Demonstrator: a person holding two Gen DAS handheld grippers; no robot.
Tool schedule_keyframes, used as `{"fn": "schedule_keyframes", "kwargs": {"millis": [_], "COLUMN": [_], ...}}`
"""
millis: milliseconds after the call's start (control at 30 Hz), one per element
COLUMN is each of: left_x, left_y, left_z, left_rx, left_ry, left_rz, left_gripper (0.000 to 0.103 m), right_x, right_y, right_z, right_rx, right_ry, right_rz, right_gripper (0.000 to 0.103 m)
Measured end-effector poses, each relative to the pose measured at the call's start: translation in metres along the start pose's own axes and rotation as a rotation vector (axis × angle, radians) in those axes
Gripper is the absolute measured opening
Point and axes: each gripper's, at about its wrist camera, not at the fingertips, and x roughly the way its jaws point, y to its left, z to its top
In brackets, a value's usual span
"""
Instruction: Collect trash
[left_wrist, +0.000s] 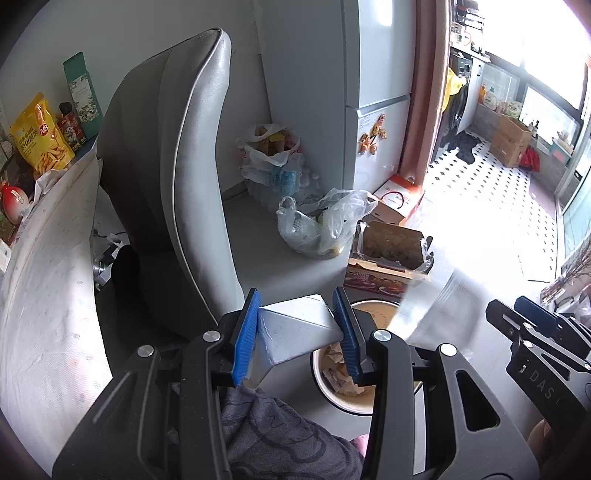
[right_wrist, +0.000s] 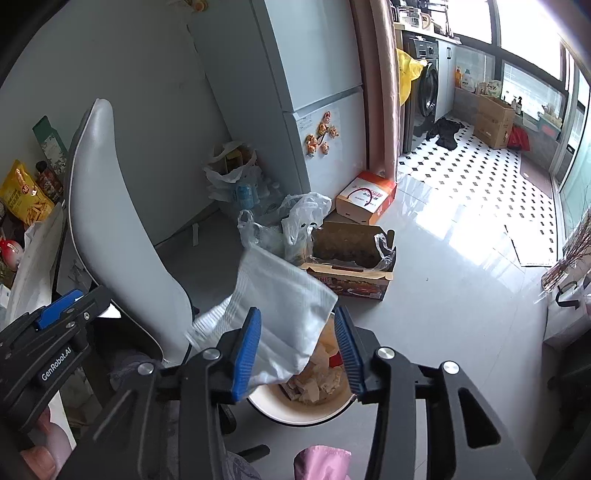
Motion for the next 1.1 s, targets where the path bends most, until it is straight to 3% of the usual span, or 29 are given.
{"fn": "schedule_keyframes", "kwargs": {"millis": [300, 600, 633, 767, 867, 1100], "left_x": [0.001, 0.004, 0.004, -0.002, -0.008, -0.014], "left_y": [-0.01, -0.062, -0.066, -0.082, -0.077, -0.049], "left_z": [-0.002, -0.002, -0.003, -0.003, -0.001, 0.001], "left_rx": [0.014, 0.083, 0.087, 0.116, 0.111, 0.042], "left_ry": [0.009, 0.029, 0.032, 0.02, -0.003, -0.004], "left_rz": [-0.019, -0.136, -0.146, -0.193, -0.168, -0.136], "left_gripper": [0.04, 0.042, 0.045, 0.084, 0.091, 0.096], "right_x": [-0.008, -0.038, -0.041, -0.045, -0.047, -0.049], "right_y": [-0.018, -0.061, -0.066, -0.081, -0.083, -0.07], "right_z": [-0.005, -0.007, -0.008, -0.013, -0.015, -0.013], "right_rx": [0.04, 0.114, 0.122, 0.15, 0.157, 0.137], "right_ry": [-0.012, -0.065, -0.067, -0.072, -0.07, -0.079], "right_rz": [-0.025, -0.105, -0.112, -0.142, -0.14, -0.107], "right_gripper": [0.054, 0.067, 0.067, 0.067, 0.067, 0.067]}}
